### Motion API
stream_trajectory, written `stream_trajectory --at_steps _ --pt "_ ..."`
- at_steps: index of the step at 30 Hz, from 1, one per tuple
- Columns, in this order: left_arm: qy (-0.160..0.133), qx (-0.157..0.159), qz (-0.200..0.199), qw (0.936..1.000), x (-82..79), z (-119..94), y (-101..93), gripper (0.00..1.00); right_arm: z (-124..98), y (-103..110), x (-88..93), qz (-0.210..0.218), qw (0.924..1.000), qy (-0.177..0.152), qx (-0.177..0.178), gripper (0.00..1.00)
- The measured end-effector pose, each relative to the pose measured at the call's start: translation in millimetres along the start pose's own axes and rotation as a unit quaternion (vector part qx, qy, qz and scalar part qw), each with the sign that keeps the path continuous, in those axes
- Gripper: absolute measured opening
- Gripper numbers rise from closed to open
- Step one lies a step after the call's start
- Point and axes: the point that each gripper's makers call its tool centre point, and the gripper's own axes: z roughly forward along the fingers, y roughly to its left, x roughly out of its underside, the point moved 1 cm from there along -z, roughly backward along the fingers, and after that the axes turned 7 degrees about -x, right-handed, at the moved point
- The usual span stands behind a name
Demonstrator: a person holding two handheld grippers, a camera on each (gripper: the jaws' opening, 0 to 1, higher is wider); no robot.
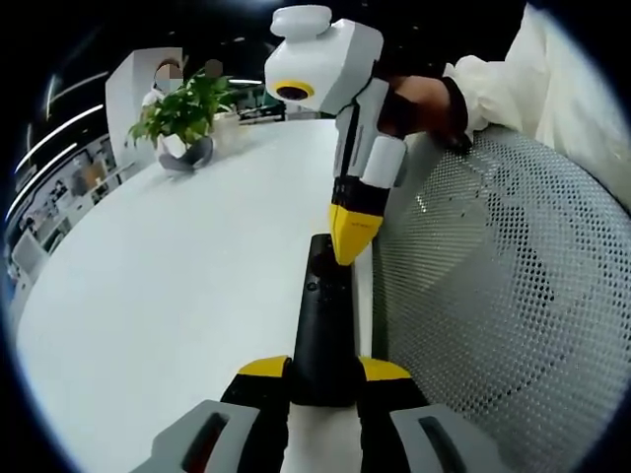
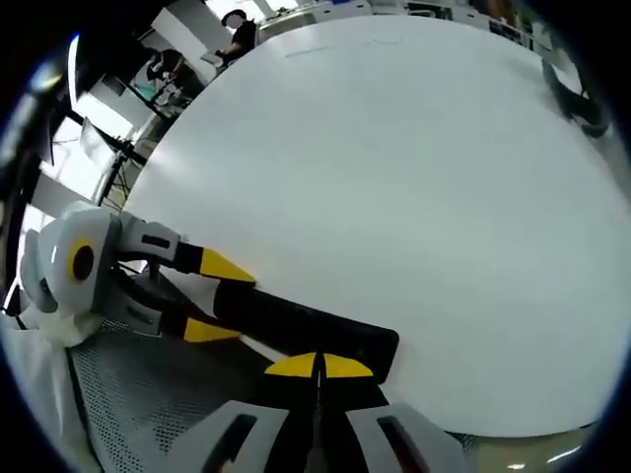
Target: Press the specified remote control buttons in sequence, fully releasing each button before pressing the next.
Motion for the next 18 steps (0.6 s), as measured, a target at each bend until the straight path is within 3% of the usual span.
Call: stream_trajectory --at_steps 18 --pt "0.001 0.000 0.000 1.0000 -0.3 0.9 0.6 0.26 0.4 -0.3 -0.4 -0.015 0.9998 0.004 0.008 0.00"
